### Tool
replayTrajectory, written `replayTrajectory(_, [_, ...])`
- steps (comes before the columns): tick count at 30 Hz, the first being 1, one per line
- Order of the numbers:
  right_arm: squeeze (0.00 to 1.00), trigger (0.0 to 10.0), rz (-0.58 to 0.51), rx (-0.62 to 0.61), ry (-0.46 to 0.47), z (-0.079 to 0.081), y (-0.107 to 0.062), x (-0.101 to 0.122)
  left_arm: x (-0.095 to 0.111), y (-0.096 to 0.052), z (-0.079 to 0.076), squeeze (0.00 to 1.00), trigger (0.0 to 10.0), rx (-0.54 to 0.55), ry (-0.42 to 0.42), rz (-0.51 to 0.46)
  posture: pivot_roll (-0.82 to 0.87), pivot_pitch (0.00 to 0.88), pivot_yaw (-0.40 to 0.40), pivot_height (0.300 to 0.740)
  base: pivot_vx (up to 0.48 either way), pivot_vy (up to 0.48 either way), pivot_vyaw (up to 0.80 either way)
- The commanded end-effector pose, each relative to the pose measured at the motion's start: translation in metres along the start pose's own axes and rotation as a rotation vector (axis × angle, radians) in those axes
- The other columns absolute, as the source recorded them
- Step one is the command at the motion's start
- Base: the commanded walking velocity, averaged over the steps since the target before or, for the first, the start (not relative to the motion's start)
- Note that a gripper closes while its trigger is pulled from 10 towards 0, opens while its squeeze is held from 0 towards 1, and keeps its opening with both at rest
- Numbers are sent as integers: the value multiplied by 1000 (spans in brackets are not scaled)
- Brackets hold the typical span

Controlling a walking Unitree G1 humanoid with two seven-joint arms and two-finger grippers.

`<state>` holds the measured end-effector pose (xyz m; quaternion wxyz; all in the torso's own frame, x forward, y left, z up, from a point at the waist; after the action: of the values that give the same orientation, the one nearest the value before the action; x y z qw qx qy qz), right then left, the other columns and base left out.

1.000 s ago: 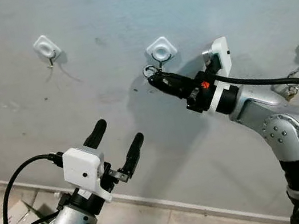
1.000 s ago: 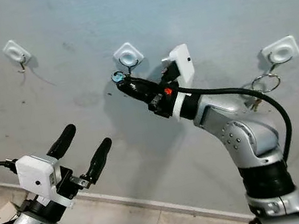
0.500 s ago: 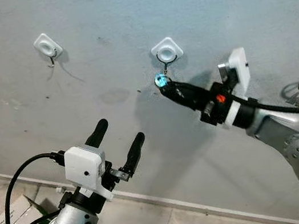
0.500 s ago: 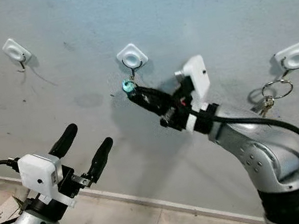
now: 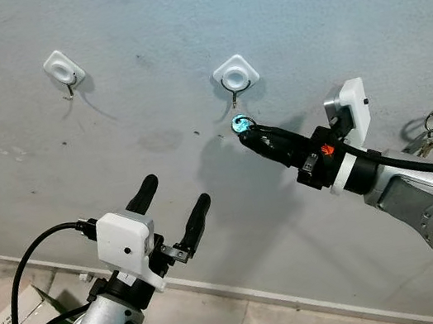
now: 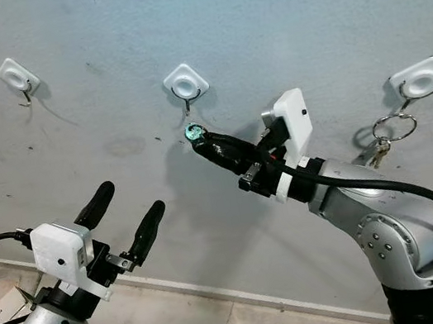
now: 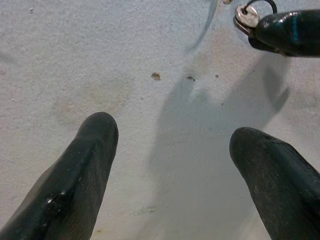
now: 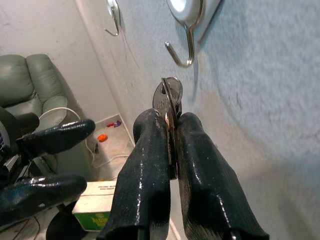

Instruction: Hang keys on a hook

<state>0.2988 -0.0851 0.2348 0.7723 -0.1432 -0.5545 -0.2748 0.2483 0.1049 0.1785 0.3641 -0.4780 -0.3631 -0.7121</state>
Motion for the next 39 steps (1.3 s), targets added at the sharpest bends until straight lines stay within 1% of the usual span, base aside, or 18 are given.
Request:
replayTrajectory(1, [0,10000,1,51,-36,13,3,6,-2,0,-1,0,10000,-6,3,11,41,112,14,740,0,0,0])
replayTrajectory(8, [0,10000,-1,62,-45,19,7,11,-2,0,-1,0,10000,-3,2,12,41,113,12,740,0,0,0])
replayTrajectory(13, [0,10000,-15,29,-69,21,11,17,-2,0,-2,0,10000,-3,1,13,38,114,12,740,0,0,0])
replayTrajectory(17, [0,10000,-20,11,-68,21,11,18,-2,0,-3,0,10000,-4,-2,12,34,115,12,740,0,0,0])
replayTrajectory(21, [0,10000,4,-16,-80,20,12,14,-3,1,-3,0,10000,-5,-6,12,29,114,10,740,0,0,0])
replayTrajectory(24, [0,10000,-1,-34,-82,18,13,16,-3,2,-3,0,10000,-4,-6,13,29,113,8,740,0,0,0])
replayTrajectory(32, [0,10000,30,-80,-116,16,18,16,-4,1,-3,0,10000,0,-8,16,30,112,7,740,0,0,0])
replayTrajectory(36, [0,10000,27,-102,-102,15,20,19,-4,2,-4,0,10000,-2,-10,17,25,111,6,740,0,0,0])
replayTrajectory(39, [0,10000,38,-128,-76,10,20,17,-5,2,-4,0,10000,-3,-12,19,25,111,6,740,0,0,0])
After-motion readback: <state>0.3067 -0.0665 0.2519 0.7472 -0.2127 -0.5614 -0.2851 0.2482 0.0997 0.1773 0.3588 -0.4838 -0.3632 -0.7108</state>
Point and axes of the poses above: a point about 5 cm out from each wrist's last joint towards the gripper, its own y axis pointing out of the wrist towards the gripper, its own x axis along the axis of the wrist's last joint, z = x × y, the point moved 5 cm from there along y, pointing out of the wrist towards the gripper, and after that the axes turned 12 degrees about y, right-handed, at the moved point
